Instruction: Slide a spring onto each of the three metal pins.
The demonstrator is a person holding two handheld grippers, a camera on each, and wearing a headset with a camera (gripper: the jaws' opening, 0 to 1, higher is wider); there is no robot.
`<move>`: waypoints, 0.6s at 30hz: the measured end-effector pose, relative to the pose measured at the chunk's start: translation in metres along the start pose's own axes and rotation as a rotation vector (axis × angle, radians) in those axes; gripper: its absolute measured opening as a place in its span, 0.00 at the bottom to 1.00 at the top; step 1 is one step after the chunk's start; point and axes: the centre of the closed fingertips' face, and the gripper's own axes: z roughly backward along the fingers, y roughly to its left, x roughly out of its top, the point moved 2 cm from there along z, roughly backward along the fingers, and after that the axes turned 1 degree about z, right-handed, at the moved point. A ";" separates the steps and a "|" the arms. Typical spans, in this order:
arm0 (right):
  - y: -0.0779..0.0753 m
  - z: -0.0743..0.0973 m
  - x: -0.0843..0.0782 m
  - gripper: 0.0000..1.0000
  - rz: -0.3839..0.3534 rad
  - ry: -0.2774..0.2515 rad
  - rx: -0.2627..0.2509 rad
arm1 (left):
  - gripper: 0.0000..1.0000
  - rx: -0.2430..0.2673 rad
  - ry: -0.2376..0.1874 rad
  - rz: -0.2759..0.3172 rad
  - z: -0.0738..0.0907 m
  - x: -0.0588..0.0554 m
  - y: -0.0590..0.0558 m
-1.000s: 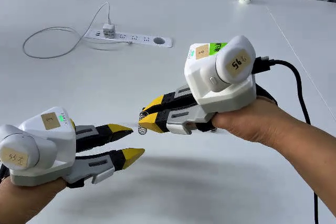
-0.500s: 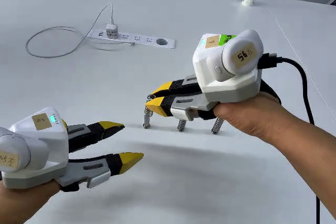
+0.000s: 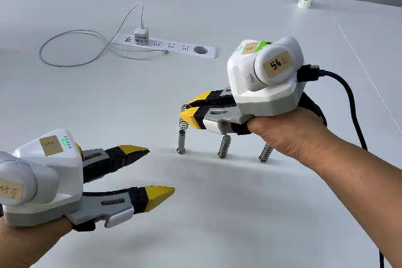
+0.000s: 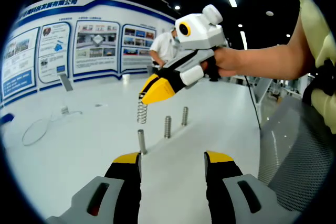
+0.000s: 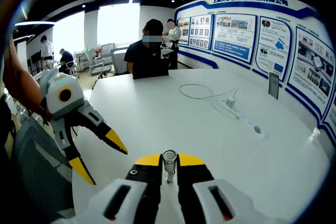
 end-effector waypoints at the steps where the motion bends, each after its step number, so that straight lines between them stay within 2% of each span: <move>1: -0.001 -0.001 -0.001 0.12 -0.001 0.003 -0.002 | 0.49 0.000 0.001 0.000 0.000 0.000 0.000; 18: -0.005 -0.015 -0.019 0.12 -0.046 0.041 0.005 | 0.47 0.009 0.008 0.010 0.004 -0.005 0.005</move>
